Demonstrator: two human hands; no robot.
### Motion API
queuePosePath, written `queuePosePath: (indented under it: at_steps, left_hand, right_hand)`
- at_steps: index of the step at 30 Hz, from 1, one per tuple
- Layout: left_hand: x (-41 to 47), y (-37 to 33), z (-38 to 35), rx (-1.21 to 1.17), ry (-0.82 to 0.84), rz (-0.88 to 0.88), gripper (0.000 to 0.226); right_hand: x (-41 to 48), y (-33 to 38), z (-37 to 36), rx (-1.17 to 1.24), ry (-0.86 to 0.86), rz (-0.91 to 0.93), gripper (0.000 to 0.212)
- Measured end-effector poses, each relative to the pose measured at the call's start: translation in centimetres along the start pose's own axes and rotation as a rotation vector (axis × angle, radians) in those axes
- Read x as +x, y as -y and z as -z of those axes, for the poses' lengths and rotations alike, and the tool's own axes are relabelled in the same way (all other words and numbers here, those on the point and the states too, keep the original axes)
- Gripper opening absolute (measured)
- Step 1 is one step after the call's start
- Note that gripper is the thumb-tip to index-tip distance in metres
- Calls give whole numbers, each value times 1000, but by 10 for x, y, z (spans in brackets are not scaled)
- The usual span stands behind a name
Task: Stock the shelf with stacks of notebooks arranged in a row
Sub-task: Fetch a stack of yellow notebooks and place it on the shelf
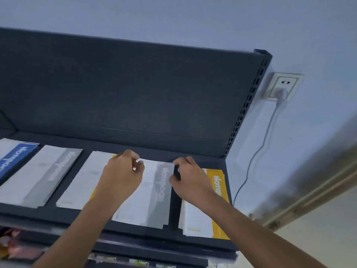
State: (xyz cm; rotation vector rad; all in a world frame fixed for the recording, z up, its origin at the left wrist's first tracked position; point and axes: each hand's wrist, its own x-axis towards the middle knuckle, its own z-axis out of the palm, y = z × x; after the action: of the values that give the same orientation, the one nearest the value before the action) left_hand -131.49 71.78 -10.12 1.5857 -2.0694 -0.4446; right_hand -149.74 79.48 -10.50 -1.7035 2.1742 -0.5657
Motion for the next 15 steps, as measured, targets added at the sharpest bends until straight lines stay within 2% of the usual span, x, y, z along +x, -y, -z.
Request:
queuePosePath:
  at_steps: [5, 8, 15]
  left_hand:
    - [4, 78, 71, 29, -62, 65, 8]
    - [-3, 129, 109, 47, -105, 104, 12]
    - [-31, 250, 184, 65, -80, 203, 18]
  right_hand:
    - [10, 94, -30, -3, 63, 154, 40]
    - [16, 150, -53, -40, 88, 250, 38]
    - [16, 271, -119, -63, 133, 364, 33]
